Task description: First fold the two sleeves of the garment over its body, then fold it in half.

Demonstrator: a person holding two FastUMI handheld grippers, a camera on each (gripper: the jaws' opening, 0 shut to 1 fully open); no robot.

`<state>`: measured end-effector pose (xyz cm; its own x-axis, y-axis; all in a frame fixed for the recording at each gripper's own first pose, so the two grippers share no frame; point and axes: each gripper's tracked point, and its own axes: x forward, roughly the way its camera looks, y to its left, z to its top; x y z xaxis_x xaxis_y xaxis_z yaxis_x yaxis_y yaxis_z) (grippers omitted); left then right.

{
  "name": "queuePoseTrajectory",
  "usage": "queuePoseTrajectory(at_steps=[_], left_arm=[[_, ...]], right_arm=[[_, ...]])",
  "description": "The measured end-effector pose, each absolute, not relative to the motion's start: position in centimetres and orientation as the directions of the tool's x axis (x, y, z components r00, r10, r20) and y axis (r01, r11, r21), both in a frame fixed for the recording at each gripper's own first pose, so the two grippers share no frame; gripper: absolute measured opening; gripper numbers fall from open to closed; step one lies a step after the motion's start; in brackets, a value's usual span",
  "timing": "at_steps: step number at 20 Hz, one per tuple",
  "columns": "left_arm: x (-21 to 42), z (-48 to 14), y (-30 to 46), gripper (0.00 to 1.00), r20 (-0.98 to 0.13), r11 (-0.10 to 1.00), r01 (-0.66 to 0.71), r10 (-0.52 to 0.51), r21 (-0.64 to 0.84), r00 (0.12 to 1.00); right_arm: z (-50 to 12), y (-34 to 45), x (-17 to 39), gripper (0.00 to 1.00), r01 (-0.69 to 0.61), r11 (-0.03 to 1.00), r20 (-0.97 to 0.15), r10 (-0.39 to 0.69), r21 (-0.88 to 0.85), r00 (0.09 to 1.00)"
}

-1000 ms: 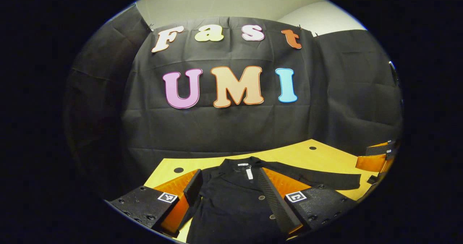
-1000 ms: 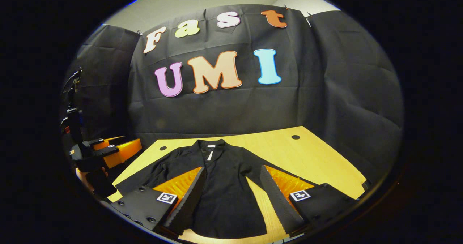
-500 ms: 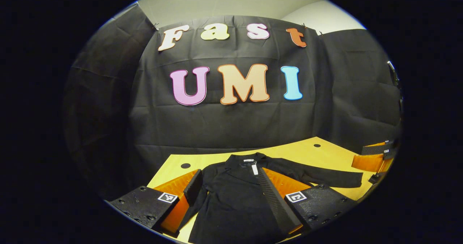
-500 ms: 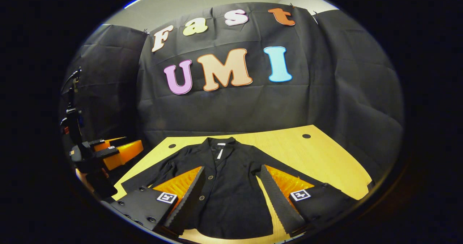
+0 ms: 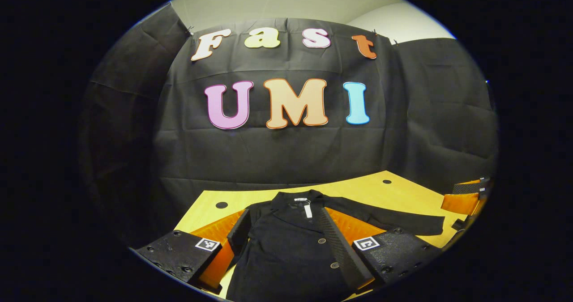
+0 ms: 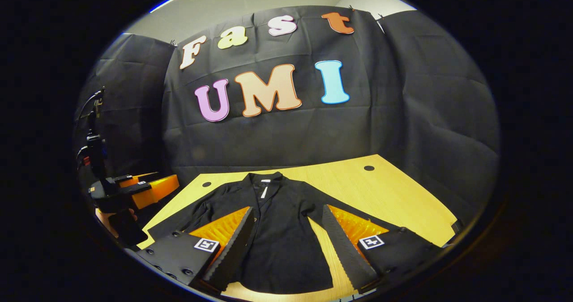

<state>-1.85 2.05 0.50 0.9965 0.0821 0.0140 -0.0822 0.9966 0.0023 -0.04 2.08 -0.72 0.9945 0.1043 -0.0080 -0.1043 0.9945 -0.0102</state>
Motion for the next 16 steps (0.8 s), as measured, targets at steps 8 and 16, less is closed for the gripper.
queuePoseTrajectory(at_steps=[8, 16], left_arm=[[-2.8, -0.5, 3.0, 0.92, -0.003, 0.993, -0.116, 0.116, -0.006, 0.993], [-3.6, -0.6, 4.4, 0.92, -0.001, 0.988, -0.156, 0.156, -0.010, 0.988]], right_arm=[[-0.9, 1.7, 0.0, 0.97, -0.105, 0.995, -0.009, 0.105, 0.001, 0.994], [-0.7, 2.2, 0.7, 0.93, -0.110, 0.994, -0.004, 0.110, -0.001, 0.994]])
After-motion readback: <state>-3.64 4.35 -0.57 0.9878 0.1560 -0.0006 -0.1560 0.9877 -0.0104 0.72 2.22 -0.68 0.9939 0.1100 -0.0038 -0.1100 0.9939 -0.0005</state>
